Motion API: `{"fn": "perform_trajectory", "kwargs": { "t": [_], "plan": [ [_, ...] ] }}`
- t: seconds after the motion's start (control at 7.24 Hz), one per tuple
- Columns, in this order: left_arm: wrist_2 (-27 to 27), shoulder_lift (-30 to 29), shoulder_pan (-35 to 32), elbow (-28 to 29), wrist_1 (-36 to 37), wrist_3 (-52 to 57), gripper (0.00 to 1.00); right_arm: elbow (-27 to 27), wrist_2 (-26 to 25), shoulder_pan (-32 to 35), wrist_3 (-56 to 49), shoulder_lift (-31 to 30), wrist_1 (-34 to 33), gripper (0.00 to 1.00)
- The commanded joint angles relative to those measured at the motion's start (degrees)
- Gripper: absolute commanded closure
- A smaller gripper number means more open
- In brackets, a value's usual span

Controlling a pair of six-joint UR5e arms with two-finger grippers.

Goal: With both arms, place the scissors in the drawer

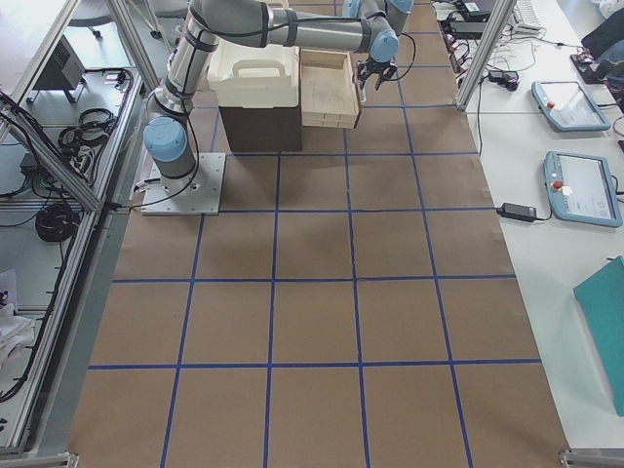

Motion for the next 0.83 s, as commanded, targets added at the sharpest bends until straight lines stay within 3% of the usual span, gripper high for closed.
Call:
{"fn": "perform_trajectory", "kwargs": {
  "t": [0.0, 0.14, 0.41, 0.69],
  "plan": [
    [0.06, 3.54, -2.15, 0.00, -5.00, -3.73, 1.00, -0.13, 0.60, -0.17, 0.53, -0.12, -0.16, 0.28],
    [0.06, 4.69, -3.03, 0.00, -6.59, -5.58, 1.00, -0.13, 0.95, -0.26, 3.40, -0.73, 0.01, 0.00],
    [0.06, 7.50, -6.53, 0.00, -10.11, -10.67, 1.00, 0.65, 0.17, -3.14, 12.64, -6.77, 1.23, 0.00],
    [-0.29, 10.84, -14.16, 0.00, -13.10, -19.34, 1.00, 2.84, -0.01, -8.15, 21.75, -13.01, 5.88, 0.00]
  ]
}}
